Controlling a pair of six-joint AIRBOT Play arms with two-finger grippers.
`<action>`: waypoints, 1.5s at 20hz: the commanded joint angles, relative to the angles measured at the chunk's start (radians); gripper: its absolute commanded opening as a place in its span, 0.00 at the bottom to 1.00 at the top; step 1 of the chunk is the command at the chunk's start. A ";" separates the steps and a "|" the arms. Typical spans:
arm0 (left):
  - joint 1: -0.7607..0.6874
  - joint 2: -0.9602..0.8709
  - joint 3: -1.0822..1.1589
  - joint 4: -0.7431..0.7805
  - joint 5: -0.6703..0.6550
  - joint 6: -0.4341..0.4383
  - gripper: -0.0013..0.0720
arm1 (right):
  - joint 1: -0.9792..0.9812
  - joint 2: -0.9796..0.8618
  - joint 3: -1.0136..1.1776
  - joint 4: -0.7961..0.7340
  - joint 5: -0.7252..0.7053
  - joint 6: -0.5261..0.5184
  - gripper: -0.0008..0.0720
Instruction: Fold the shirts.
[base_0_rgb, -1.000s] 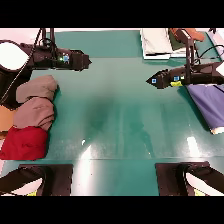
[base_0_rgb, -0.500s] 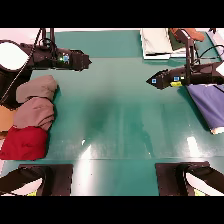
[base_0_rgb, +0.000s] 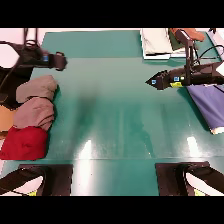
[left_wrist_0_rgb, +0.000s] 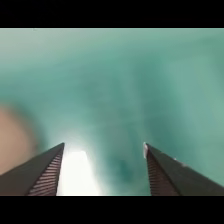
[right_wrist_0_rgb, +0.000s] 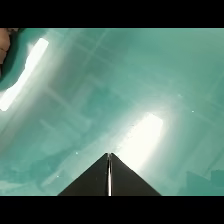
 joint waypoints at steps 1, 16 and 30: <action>0.169 -0.026 -0.064 0.118 0.002 -0.032 0.83 | 0.001 0.000 0.001 0.003 0.000 0.001 0.03; 0.348 -0.283 -0.119 0.105 0.129 -0.067 0.05 | 0.001 0.008 0.003 0.003 -0.013 0.012 0.03; -0.291 0.186 0.229 0.070 -0.048 0.066 0.05 | -0.138 0.099 0.446 -0.006 -0.087 0.012 0.03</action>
